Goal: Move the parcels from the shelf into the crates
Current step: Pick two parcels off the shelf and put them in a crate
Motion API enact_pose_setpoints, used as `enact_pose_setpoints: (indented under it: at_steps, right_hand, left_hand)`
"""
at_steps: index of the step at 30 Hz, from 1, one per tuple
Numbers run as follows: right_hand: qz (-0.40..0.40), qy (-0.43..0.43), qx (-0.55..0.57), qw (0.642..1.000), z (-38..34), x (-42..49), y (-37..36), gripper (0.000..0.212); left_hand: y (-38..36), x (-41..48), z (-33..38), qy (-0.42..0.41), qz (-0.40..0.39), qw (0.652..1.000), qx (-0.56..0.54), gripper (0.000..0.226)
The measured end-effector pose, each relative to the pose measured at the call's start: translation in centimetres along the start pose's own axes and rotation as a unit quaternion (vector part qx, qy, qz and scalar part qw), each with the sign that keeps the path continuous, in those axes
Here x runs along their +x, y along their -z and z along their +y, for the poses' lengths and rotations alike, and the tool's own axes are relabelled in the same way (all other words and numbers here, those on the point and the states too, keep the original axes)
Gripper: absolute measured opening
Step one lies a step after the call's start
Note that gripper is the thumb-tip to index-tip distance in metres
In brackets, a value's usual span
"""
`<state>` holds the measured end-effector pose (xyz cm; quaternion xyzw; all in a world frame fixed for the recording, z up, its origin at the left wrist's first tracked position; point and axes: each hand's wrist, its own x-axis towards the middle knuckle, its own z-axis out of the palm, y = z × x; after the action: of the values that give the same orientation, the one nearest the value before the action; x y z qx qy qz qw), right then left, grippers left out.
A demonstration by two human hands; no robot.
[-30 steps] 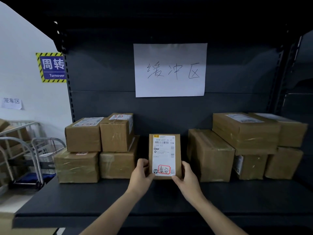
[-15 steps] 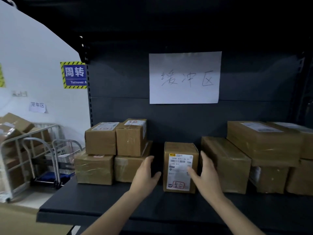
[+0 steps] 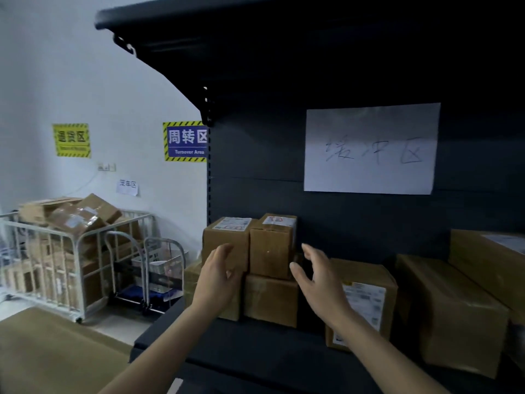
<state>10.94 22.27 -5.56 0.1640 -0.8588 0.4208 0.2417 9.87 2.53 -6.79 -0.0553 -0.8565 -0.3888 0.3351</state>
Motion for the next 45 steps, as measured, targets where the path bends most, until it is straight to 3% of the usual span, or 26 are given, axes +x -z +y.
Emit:
enact_pose_setpoints:
  at_steps: [8, 22, 32, 45]
  right_hand:
    - [-0.057, -0.011, 0.052, 0.997, -1.8, 1.8, -6.1, 0.051]
    - [-0.066, -0.076, 0.043, 0.994, -1.9, 3.3, -10.9, 0.049]
    - [-0.053, -0.097, 0.042, 0.993, -1.6, 1.8, -13.2, 0.048]
    - [-0.086, -0.118, 0.052, 0.988, -1.5, 0.9, -13.9, 0.054]
  left_hand:
    - [3.4, 1.3, -4.2, 0.061, 0.044, 0.997, 0.017, 0.041]
    - [3.3, 4.4, -8.2, 0.152, -0.032, 0.987, 0.041, 0.053]
    - [2.0, 3.6, -10.1, 0.223, -0.092, 0.97, -0.018, 0.047]
    - [1.1, 2.8, -10.9, 0.271, -0.057, 0.954, -0.114, 0.033]
